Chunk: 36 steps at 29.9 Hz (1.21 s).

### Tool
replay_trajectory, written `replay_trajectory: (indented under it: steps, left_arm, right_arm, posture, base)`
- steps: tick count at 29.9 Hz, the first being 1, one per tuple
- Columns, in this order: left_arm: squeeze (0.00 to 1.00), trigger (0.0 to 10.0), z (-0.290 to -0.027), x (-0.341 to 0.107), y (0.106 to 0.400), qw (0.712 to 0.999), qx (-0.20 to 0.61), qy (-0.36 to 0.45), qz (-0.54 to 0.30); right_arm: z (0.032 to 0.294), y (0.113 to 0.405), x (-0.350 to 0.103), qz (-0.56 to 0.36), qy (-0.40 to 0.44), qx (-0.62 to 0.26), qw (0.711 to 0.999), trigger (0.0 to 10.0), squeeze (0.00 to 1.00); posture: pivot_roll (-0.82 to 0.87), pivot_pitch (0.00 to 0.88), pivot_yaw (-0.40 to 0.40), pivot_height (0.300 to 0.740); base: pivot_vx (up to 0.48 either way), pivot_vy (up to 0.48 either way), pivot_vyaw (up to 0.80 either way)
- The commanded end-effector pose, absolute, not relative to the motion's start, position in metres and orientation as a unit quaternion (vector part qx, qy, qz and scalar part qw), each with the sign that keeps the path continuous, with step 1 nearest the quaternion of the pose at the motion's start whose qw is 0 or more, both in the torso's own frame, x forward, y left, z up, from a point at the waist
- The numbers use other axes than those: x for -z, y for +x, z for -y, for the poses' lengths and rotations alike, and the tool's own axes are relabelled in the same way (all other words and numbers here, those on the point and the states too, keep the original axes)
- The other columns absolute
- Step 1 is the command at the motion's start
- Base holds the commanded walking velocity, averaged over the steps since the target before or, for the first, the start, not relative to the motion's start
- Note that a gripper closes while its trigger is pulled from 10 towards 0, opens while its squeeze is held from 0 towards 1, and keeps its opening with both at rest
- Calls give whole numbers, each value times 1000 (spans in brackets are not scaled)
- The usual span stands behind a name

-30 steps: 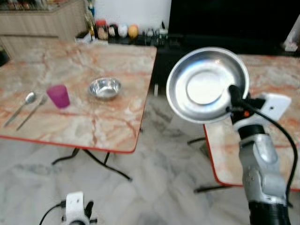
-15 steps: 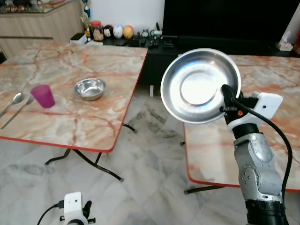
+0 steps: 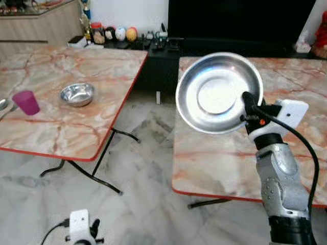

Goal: Setting the table

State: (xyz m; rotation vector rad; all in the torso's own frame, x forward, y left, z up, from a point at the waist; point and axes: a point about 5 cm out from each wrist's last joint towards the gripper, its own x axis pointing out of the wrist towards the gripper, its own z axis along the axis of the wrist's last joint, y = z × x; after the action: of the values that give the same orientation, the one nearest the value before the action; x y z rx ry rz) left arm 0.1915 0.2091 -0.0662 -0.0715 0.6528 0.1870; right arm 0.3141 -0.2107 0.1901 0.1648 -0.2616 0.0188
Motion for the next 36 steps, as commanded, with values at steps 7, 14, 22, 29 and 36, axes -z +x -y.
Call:
replay_trajectory:
  steps: [7,14,22,29,36]
  left_arm:
    - [0,10000,-216,66,190,940,-93,-30,-327]
    - [0,10000,-214,66,191,941,-91,-32,-326]
    - [0,10000,-214,67,189,940,-93,-33,-327]
    - [0,10000,-215,67,189,940,-92,-31,-327]
    - [0,10000,-215,67,190,940,-91,-32,-326]
  right_arm:
    - [204,317,-197,142,80,-21,986,10000,0]
    - [204,318,-195,139,79,-21,987,10000,0]
    - [208,317,-194,135,77,-13,988,10000,0]
    - [207,317,-193,133,76,-11,988,10000,0]
    - [206,318,-192,133,78,-11,988,10000,0]
  posture:
    - [-79,0,-5,732]
    - [-74,0,-11,732]
    - [-78,0,-9,732]
    - [-74,0,-10,732]
    - [-73,0,-8,732]
  base:
    - [0,-256,0]
    - [0,-256,0]
    - [0,-256,0]
    - [0,-271,0]
    - [0,-287,0]
